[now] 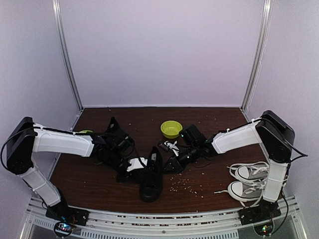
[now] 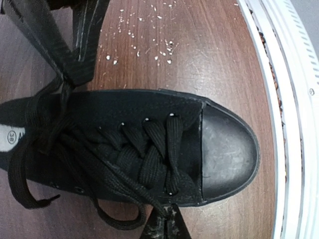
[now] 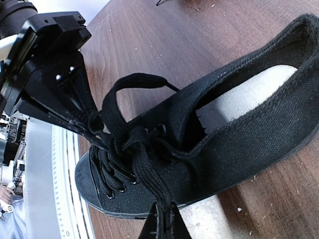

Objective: Tie the shoes
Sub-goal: Adjust the crossed shoelace on the shoe, then pull the loops with the shoelace from the shoe.

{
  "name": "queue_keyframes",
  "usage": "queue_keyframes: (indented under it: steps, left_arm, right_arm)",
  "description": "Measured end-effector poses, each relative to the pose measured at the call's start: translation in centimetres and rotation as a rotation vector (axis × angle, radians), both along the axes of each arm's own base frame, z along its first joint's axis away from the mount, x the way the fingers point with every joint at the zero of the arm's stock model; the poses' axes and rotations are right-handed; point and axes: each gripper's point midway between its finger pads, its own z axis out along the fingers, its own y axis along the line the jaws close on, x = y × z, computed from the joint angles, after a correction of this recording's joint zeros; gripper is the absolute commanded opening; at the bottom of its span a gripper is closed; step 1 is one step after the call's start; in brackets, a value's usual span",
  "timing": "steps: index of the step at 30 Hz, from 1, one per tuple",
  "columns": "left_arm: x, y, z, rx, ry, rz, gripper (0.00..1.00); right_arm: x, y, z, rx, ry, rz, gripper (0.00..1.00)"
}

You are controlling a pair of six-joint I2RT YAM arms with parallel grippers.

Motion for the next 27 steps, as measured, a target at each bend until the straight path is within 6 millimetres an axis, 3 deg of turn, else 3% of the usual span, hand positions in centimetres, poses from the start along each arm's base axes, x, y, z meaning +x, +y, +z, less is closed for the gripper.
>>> queue_keyframes:
  steps: [6,8,9,12,15,17,19,22,27]
  left_arm:
    - [0.9,-0.7,-0.6,0.059,-0.035,-0.037,0.02]
    - [0.9,-0.1,-0.9,0.087,-0.045,-0.042,0.28]
    - [1.0,0.1,-1.0,0.098,-0.056,-0.050,0.36]
    - [1.1,0.7,-0.9,0.120,-0.080,-0.052,0.49]
    - [0.8,1.1,0.6,0.094,-0.117,-0.058,0.46]
    - [0.7,1.4,2.0,0.063,-0.148,-0.061,0.32]
    - [0.6,1.6,3.4,0.030,-0.171,-0.054,0.26]
    - [1.2,1.5,3.8,0.013,-0.187,-0.034,0.35]
    - [2.1,1.0,1.1,0.077,-0.127,0.003,0.44]
  right_arm:
    - [0.2,0.2,0.3,0.002,0.000,-0.007,0.00]
    - [0.3,0.3,0.4,0.006,-0.004,-0.008,0.00]
    - [0.4,0.3,0.5,0.007,-0.004,-0.009,0.00]
    - [0.4,0.4,0.6,0.008,-0.001,-0.012,0.00]
    - [0.4,0.4,0.6,0.008,0.002,-0.014,0.00]
    - [0.4,0.4,0.6,0.007,0.006,-0.017,0.00]
    - [0.4,0.4,0.6,0.007,0.008,-0.018,0.00]
    - [0.4,0.4,0.6,0.007,0.010,-0.020,0.00]
    - [0.5,0.4,0.6,0.009,0.009,-0.021,0.00]
